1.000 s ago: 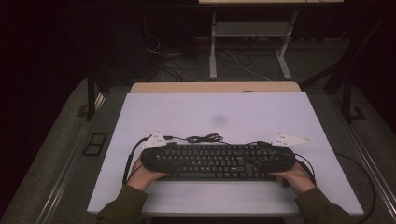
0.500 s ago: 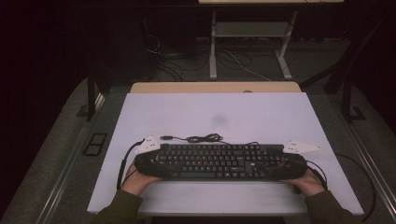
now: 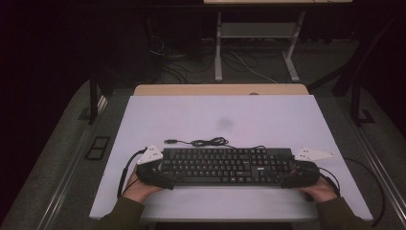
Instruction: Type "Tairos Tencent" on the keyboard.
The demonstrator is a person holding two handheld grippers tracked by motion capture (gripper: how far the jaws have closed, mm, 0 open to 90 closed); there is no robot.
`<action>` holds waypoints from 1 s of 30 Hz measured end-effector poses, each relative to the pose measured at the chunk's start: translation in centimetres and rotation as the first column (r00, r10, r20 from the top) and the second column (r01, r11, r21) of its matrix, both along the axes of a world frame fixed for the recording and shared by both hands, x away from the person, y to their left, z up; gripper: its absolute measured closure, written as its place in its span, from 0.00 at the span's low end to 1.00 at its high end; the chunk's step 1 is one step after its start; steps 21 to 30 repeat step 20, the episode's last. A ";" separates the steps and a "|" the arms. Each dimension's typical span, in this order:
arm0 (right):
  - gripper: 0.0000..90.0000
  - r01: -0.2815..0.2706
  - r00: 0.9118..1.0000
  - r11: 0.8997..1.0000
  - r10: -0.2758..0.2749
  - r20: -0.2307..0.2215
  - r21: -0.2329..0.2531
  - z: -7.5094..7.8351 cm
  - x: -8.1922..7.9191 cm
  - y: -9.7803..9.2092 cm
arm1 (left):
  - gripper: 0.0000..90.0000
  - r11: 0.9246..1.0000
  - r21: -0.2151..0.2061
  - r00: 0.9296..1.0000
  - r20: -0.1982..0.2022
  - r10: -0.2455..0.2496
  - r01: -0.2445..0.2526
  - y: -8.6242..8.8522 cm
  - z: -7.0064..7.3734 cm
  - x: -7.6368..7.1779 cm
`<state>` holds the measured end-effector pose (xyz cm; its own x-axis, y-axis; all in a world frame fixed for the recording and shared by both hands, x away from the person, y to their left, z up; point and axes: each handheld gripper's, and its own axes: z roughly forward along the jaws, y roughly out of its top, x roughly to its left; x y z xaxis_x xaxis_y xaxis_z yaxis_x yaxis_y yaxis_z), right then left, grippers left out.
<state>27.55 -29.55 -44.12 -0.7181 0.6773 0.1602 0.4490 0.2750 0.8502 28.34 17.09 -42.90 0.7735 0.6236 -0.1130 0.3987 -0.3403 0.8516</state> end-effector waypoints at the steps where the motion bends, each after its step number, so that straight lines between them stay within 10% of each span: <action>1: 0.17 0.002 1.000 1.000 -0.002 0.000 -0.002 0.0 -0.1 -0.1 | 0.00 1.000 0.000 1.000 0.001 -0.003 0.003 0.0 0.0 0.0; 30: 0.17 -0.002 1.000 1.000 0.002 0.003 0.002 0.0 -0.5 -0.6 | 0.00 1.000 -0.013 1.000 0.002 -0.009 0.009 0.3 0.1 0.1</action>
